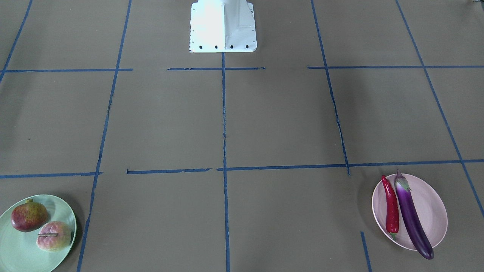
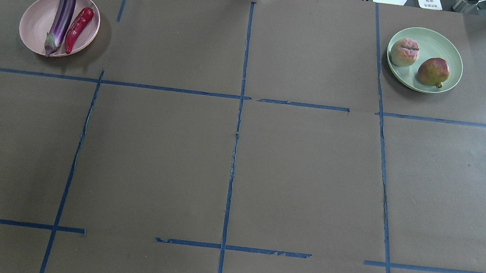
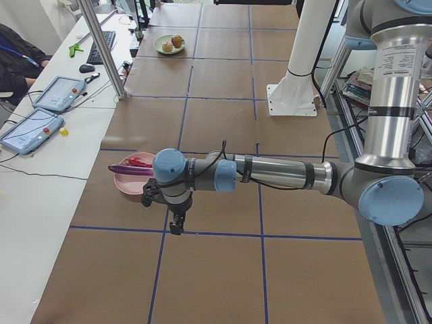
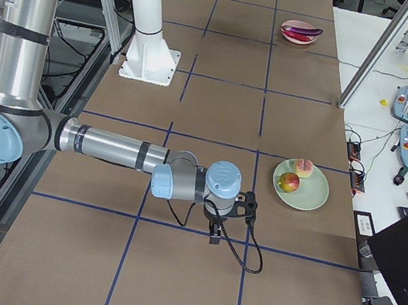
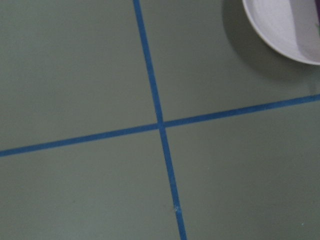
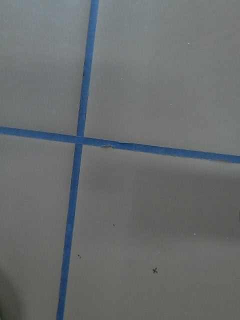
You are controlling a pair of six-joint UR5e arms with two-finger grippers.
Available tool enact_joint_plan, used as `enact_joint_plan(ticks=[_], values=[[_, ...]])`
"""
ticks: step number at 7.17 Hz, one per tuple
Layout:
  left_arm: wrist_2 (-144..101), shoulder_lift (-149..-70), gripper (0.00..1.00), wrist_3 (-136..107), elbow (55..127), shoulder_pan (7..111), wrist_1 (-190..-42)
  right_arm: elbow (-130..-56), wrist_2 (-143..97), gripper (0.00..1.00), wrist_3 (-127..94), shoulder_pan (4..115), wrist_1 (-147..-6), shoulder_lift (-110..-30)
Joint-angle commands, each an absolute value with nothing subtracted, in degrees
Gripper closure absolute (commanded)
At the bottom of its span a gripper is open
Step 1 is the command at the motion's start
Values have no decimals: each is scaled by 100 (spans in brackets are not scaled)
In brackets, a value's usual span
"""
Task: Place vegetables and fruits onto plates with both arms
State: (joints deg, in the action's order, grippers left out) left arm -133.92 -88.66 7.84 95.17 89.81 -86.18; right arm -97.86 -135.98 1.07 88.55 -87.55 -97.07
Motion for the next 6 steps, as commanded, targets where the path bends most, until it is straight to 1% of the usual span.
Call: enact_joint_plan(ticks=[1, 4, 6], values=[[-13377, -8569, 0, 748, 9703, 9026, -8509, -10064, -13535, 0, 158, 8886, -9097, -9843], [-13386, -8482, 0, 738, 10018, 9026, -8411, -10063, -13544, 0, 167, 8886, -9079, -9870], [-13394, -8236, 0, 800, 10352, 9026, -8604, -10055, -13561, 0, 158, 8877, -9079, -9879]])
